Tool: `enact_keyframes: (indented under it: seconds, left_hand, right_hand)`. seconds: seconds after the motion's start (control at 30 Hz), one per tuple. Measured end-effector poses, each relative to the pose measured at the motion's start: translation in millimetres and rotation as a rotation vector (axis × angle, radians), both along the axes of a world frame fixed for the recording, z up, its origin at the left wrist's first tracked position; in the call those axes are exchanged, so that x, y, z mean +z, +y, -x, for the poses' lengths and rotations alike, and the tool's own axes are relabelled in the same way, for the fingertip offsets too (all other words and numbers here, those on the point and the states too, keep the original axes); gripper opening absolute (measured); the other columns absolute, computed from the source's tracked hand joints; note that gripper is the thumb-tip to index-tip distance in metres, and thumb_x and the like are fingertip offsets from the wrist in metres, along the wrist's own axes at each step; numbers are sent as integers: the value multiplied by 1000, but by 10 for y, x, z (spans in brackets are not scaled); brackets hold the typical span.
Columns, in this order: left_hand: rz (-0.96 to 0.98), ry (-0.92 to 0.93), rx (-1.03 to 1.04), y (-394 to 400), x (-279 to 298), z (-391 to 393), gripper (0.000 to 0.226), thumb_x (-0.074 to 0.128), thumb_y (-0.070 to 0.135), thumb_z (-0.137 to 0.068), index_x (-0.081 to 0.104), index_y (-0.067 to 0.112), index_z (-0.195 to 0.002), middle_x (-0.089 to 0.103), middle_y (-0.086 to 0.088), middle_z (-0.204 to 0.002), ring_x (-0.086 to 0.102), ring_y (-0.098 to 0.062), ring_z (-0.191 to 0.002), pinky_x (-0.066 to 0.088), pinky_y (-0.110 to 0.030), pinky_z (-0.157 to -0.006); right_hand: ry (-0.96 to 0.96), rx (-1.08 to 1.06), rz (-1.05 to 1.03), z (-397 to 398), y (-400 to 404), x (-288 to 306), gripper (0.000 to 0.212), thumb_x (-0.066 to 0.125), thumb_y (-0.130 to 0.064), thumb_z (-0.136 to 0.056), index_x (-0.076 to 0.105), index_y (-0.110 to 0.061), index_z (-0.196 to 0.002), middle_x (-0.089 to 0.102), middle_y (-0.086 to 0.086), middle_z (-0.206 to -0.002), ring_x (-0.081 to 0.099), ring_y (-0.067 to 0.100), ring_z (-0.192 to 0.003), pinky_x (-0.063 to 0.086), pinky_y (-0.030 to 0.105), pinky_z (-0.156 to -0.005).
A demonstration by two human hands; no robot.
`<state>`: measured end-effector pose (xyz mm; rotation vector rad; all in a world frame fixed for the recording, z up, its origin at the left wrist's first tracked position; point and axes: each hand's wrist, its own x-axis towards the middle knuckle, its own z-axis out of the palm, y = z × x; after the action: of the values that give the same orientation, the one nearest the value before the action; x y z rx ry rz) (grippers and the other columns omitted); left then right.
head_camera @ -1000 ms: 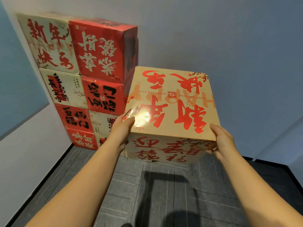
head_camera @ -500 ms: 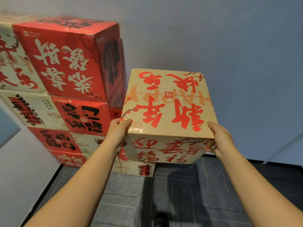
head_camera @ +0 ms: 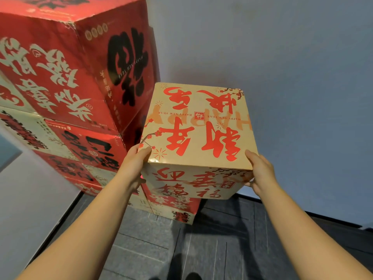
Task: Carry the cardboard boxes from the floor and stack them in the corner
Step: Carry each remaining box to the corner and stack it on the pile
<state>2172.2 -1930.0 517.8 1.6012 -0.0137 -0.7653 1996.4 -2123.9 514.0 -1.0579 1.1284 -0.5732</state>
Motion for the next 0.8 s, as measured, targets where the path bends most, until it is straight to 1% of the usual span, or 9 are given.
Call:
enact_keyframes:
  seconds: [0.13,0.17,0.23,0.27,0.37,0.57,0.63,0.73,0.8]
  left_hand:
    - [-26,24,-5,-145,-106,-271,31,42,24,-97,46,22,-128,61,-2,-116,56,-21,-98,39,-49,-95]
    - [-30,29,-7,-178,-122,-335,27,42,22,-97,50,18,-123,62,-5,-113,57,-21,-96,42,-45,-92]
    - [-28,49,-1,-243,-140,-456,19,40,20,-98,57,11,-99,64,-6,-97,58,-17,-82,46,-32,-75]
    - [-27,60,7,-270,-150,-514,22,40,19,-99,57,11,-89,64,-5,-90,58,-15,-76,44,-29,-67]
    - [-44,72,-7,-310,-215,-710,24,39,17,-98,57,9,-84,63,-7,-89,57,-15,-74,42,-27,-63]
    - [-82,51,-49,-353,-321,-895,19,38,12,-99,52,10,-87,59,-3,-86,52,-11,-71,39,-27,-61]
    - [-104,56,-55,-338,-364,-924,12,38,14,-99,48,10,-98,56,-4,-92,49,-12,-72,40,-29,-65]
    - [-106,78,-71,-322,-401,-961,15,36,18,-100,44,16,-112,54,2,-89,50,-14,-74,39,-30,-65]
    - [-128,106,-65,-320,-409,-983,23,37,23,-100,43,18,-121,53,2,-96,52,-21,-85,38,-34,-74]
  right_hand:
    - [5,4,-44,-249,-126,-166,4,52,-24,-94,54,-20,-94,60,-2,-83,56,16,-74,50,38,-71]
    - [6,3,-50,-307,-150,-200,6,52,-24,-94,54,-20,-98,60,-2,-85,57,16,-77,51,42,-76]
    - [15,1,-55,-425,-189,-262,13,52,-25,-94,53,-20,-106,61,-3,-86,58,20,-85,49,49,-88]
    - [21,-2,-59,-486,-203,-289,15,52,-25,-94,53,-20,-107,61,-3,-86,58,23,-89,48,52,-91]
    - [31,-6,-71,-653,-222,-357,14,52,-26,-94,54,-23,-107,62,-4,-86,57,25,-96,44,56,-96]
    - [55,-34,-99,-822,-192,-518,22,51,-26,-94,55,-21,-115,63,-3,-91,57,26,-97,43,58,-98]
    - [56,-34,-98,-845,-173,-564,26,50,-26,-95,55,-20,-119,64,-2,-92,57,26,-94,42,59,-98]
    - [55,5,-85,-890,-158,-576,30,46,-27,-96,54,-18,-124,64,-1,-92,56,27,-89,44,55,-94]
    - [57,20,-77,-923,-160,-560,27,46,-27,-97,53,-20,-122,63,-2,-89,55,26,-83,47,46,-83]
